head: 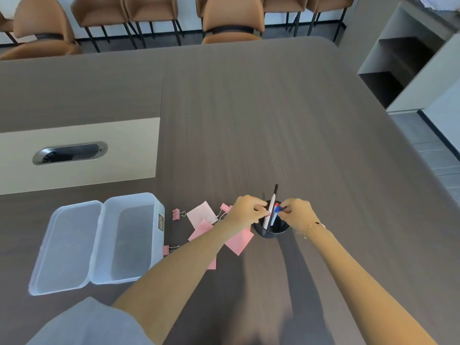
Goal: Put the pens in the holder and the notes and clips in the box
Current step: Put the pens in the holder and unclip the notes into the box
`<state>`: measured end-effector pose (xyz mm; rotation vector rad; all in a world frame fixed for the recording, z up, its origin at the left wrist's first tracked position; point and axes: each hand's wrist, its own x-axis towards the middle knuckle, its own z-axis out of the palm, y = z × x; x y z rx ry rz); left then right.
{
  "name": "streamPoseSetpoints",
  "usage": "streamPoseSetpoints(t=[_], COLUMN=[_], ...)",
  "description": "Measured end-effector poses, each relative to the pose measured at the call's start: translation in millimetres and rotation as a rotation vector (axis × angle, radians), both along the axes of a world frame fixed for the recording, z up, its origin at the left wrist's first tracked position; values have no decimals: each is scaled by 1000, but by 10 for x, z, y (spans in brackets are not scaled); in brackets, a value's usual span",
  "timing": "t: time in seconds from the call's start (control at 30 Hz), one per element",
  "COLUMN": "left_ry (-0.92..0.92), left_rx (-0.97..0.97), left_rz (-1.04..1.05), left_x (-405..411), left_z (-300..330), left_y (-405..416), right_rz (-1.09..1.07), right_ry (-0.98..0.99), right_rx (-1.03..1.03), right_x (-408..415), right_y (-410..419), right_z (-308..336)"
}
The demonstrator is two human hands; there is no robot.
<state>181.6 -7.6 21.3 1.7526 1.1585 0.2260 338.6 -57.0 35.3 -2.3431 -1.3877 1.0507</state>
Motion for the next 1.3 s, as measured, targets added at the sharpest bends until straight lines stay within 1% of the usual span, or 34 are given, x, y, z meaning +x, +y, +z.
streamPoseSetpoints(t=[0.07,0.17,0.23,0.27,0.33,0.4,0.47,0.57,0.7,0.8,0.87,0.93,1.03,1.13,1.17,1.2,1.27,1.3], left_ry=[-23,-77,0,108,373,562,636,618,601,523,496,512,507,423,402,392,388,376], left_rx=[33,76,73,61,-2,-112,-180,-165,-169,-238,-250,-256,-269,-293,-300,-304,-298,-290], left_rz=[69,360,467,460,373,288,263,359,530,647,638,589,541,616,649,681,730,749], left_x=[-137,-442,-692,-825,-1084,-1272,-1348,-1320,-1232,-1217,-1227,-1247,-1262,-1252,-1247,-1244,-1246,-1253], left_z=[48,81,10,-89,-285,-431,-518,-602,-661,-675,-702,-722,-747,-747,-756,-757,-721,-702], left_y=[53,115,100,83,-12,-189,-359,-522,-575,-569,-560,-554,-521,-469,-451,-440,-423,-413], right_rz=[-62,-95,9,94,336,575,582,535,541,573,616,656,649,657,655,648,671,659], right_ry=[-12,-152,-195,-185,-201,-253,-219,-211,-320,-393,-455,-510,-492,-502,-516,-539,-588,-600], right_rx=[83,282,358,369,287,113,-6,-70,-148,-106,-90,-79,-77,-85,-53,-24,-74,-38], right_x=[-9,-155,-354,-483,-746,-1015,-1185,-1284,-1283,-1308,-1316,-1313,-1311,-1321,-1323,-1327,-1336,-1328], right_y=[-35,-95,-143,-161,-169,-165,-124,-38,2,-30,-53,-78,-116,-156,-166,-171,-174,-184], right_z=[33,220,315,321,188,-24,-265,-627,-905,-974,-987,-988,-983,-944,-943,-923,-885,-897])
